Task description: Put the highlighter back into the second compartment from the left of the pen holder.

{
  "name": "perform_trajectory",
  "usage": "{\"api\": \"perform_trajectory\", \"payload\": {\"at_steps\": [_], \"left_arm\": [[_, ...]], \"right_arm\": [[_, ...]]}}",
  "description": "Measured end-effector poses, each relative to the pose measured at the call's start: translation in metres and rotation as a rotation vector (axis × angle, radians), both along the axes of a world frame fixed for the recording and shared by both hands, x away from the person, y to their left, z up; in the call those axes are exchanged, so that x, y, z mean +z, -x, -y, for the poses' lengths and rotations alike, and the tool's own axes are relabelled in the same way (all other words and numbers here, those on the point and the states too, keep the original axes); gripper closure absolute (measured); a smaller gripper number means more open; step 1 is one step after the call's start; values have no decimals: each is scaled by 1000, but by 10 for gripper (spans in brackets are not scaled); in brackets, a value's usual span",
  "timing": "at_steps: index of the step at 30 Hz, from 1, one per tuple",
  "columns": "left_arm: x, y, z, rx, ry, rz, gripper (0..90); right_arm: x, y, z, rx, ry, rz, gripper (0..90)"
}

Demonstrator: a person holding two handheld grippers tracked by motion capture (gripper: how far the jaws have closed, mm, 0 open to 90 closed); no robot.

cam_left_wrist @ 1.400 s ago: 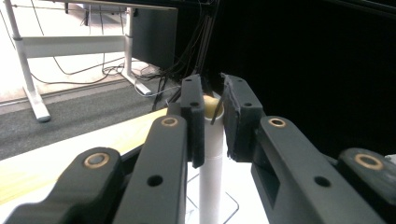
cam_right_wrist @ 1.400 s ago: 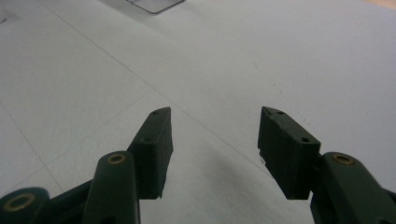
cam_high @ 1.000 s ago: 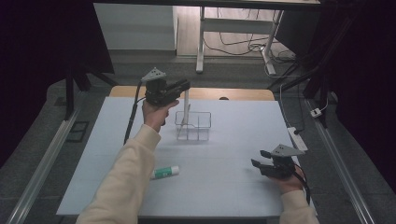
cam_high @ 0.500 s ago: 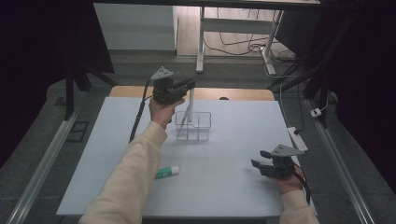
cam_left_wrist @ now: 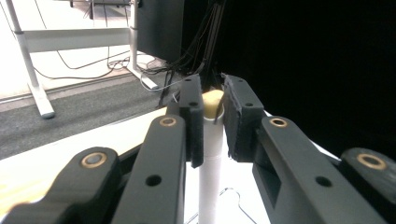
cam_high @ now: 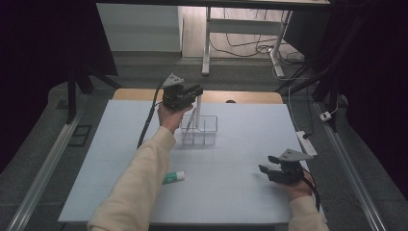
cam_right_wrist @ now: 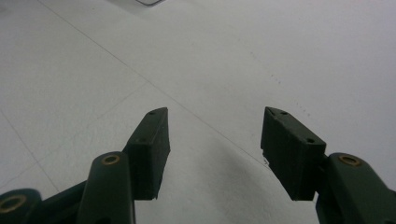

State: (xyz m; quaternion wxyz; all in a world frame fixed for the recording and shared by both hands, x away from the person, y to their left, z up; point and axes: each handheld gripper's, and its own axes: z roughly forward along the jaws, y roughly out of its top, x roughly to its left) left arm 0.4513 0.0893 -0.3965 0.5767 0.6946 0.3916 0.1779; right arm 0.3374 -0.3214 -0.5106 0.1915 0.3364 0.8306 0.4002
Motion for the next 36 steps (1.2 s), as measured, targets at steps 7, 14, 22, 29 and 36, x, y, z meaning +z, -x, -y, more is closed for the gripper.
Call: {"api": "perform_trajectory", "payload": {"at_steps": [7, 14, 22, 29, 36], "left_arm": [[-4, 7, -8, -6, -63, -3, 530], [-5, 22, -17, -60, -133, 0, 456], [-6, 42, -23, -114, -164, 4, 448], [-7, 54, -27, -149, -237, -13, 445], [-14, 64, -34, -154, -279, -28, 439]], "right_arm": [[0, 0, -1, 2, -1, 1, 414], [0, 1, -1, 1, 2, 3, 414], [0, 1, -2, 4, 1, 2, 414], [0, 1, -2, 1, 2, 5, 414], [0, 1, -2, 0, 0, 7, 414]]}}
